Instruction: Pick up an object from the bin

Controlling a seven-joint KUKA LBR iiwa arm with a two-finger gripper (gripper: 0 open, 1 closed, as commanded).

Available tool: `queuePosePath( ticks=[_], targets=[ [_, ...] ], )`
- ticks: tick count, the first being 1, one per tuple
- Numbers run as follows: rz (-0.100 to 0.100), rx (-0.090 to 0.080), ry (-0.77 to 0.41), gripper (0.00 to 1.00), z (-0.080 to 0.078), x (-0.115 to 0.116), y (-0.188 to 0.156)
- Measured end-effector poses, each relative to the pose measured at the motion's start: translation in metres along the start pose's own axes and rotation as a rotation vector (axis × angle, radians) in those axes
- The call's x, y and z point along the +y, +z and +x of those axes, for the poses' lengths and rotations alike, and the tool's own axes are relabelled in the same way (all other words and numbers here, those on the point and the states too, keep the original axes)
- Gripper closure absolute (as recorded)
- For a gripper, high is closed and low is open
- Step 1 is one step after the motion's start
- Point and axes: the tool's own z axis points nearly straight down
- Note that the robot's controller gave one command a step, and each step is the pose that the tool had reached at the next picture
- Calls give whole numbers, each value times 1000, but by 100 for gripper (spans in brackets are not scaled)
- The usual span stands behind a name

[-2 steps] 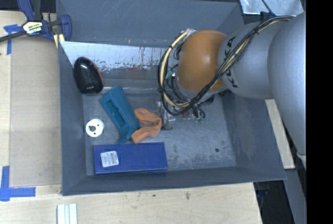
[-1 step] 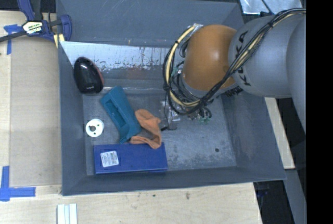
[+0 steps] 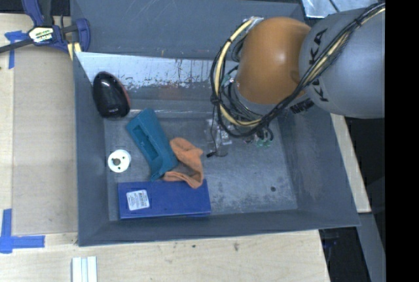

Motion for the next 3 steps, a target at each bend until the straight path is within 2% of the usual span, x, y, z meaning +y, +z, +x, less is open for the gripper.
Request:
queuePosePath(
  ticks=[1, 2, 3],
  targets=[
    [0, 5, -3, 0, 6, 5, 8],
    [0, 5, -4, 0, 7, 6, 10],
    [0, 2, -166, 0, 11, -6, -1]
  ],
)
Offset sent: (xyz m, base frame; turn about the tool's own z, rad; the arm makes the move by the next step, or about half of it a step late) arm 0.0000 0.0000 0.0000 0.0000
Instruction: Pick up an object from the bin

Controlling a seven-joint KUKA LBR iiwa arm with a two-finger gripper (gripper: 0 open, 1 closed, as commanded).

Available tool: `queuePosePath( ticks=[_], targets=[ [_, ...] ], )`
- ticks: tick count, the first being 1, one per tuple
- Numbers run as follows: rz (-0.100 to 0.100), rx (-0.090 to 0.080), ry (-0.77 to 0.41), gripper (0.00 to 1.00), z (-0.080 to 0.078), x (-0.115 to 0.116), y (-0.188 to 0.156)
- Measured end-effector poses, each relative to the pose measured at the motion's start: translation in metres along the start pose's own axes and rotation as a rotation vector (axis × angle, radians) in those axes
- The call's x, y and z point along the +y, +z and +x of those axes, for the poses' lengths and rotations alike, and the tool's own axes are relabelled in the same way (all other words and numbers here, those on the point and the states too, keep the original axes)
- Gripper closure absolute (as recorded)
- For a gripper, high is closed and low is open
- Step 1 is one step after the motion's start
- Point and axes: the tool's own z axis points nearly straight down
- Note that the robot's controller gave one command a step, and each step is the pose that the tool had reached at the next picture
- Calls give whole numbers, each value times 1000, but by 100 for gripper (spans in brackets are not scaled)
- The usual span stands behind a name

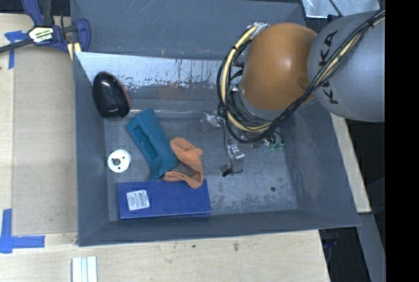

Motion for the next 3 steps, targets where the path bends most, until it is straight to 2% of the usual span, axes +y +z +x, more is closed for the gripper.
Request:
queuePosePath(
  ticks=[1, 2, 3],
  targets=[
    [2, -5, 29, 0, -21, 13, 27],
    [-2, 5, 117, 0, -17, 30, 49],
    [0, 0, -111, 0, -18, 40, 71]
  ],
)
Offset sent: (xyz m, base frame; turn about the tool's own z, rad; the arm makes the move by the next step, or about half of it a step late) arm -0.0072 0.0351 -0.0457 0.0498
